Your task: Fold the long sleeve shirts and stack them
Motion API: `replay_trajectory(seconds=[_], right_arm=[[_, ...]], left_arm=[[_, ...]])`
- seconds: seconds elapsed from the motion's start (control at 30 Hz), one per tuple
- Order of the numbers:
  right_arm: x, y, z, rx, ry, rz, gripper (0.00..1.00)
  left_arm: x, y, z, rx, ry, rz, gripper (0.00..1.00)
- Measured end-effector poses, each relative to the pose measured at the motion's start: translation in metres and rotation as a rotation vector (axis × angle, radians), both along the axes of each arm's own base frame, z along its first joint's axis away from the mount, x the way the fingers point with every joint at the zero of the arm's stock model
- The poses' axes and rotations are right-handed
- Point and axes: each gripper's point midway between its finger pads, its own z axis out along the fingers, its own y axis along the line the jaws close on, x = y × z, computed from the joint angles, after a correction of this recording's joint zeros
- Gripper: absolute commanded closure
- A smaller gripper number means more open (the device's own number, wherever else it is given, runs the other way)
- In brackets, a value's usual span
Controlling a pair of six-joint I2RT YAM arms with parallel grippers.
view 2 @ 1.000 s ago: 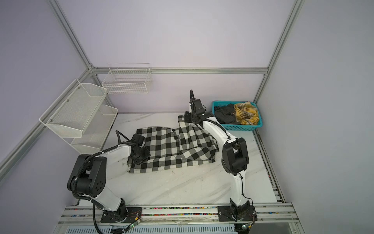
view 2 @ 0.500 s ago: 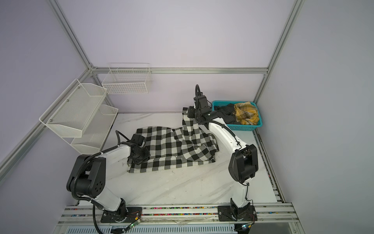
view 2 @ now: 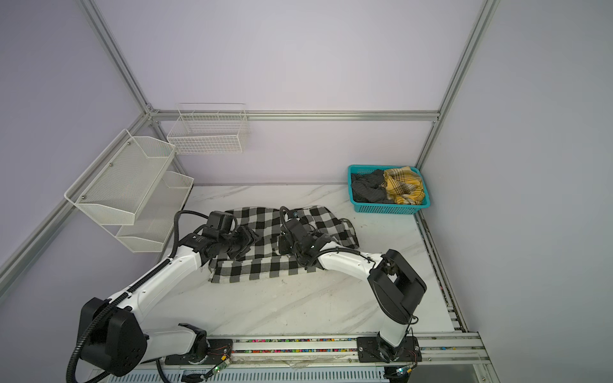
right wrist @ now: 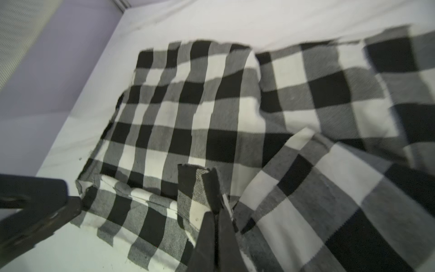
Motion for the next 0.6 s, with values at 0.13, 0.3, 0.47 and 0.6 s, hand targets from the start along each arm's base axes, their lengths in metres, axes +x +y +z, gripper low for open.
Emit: replay_trajectory(seconds=[0.13, 0.3, 0.47, 0.6], right_arm=[[-0.029, 0.027, -0.023, -0.003, 0.027, 0.059, 0.96], [-0.042, 0.039, -0.021, 0.029, 0.028, 0.089, 0.44], [-0.043, 0.017, -0.003, 0.044, 0.025, 0.030, 0.38], [-0.039, -0.006, 0.028, 0.065, 0.017, -0.039, 0.40]], left_arm=[[-0.003, -0.015, -0.009, -0.080, 0.034, 0.016, 0.34], [-0.016, -0.015, -0.039, -0.110, 0.141, 0.079, 0.34], [-0.016, -0.020, -0.047, -0.138, 0.184, 0.113, 0.35], [-0.025, -0.033, -0.061, -0.141, 0.242, 0.097, 0.34]])
